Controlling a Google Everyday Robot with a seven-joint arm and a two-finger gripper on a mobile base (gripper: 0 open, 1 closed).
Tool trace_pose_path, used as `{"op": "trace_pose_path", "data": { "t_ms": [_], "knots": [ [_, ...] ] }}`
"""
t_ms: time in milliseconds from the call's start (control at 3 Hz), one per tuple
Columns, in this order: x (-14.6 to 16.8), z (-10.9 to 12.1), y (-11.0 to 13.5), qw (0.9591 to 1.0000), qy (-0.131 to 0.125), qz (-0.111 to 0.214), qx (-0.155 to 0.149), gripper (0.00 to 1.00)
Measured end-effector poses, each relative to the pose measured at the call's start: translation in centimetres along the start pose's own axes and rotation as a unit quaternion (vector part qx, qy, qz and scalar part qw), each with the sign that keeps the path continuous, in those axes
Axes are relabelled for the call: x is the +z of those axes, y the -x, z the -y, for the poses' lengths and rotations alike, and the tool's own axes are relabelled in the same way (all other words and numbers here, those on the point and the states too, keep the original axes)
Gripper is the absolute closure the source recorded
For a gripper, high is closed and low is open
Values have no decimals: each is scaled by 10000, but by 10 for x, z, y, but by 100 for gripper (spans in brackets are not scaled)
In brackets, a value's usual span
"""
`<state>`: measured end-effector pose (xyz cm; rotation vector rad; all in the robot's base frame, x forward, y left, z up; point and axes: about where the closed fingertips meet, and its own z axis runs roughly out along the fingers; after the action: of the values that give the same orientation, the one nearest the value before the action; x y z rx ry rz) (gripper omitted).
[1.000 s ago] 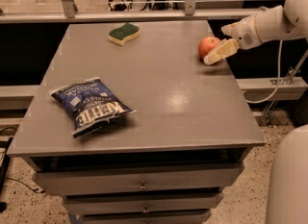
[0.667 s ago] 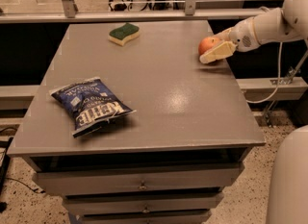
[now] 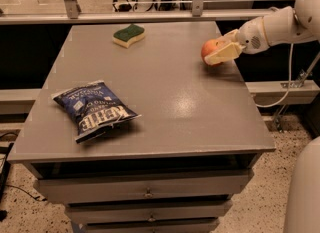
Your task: Pick apple
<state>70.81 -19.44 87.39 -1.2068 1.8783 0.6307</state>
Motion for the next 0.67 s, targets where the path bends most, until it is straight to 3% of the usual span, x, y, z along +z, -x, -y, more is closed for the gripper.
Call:
{"op": "trace_pose_path", "data": {
  "t_ms": [333, 667],
  "knots": [
    [-20, -28, 40, 9988, 249, 387, -171, 100],
    [-39, -56, 76, 9954, 609, 731, -100, 100]
  ]
}}
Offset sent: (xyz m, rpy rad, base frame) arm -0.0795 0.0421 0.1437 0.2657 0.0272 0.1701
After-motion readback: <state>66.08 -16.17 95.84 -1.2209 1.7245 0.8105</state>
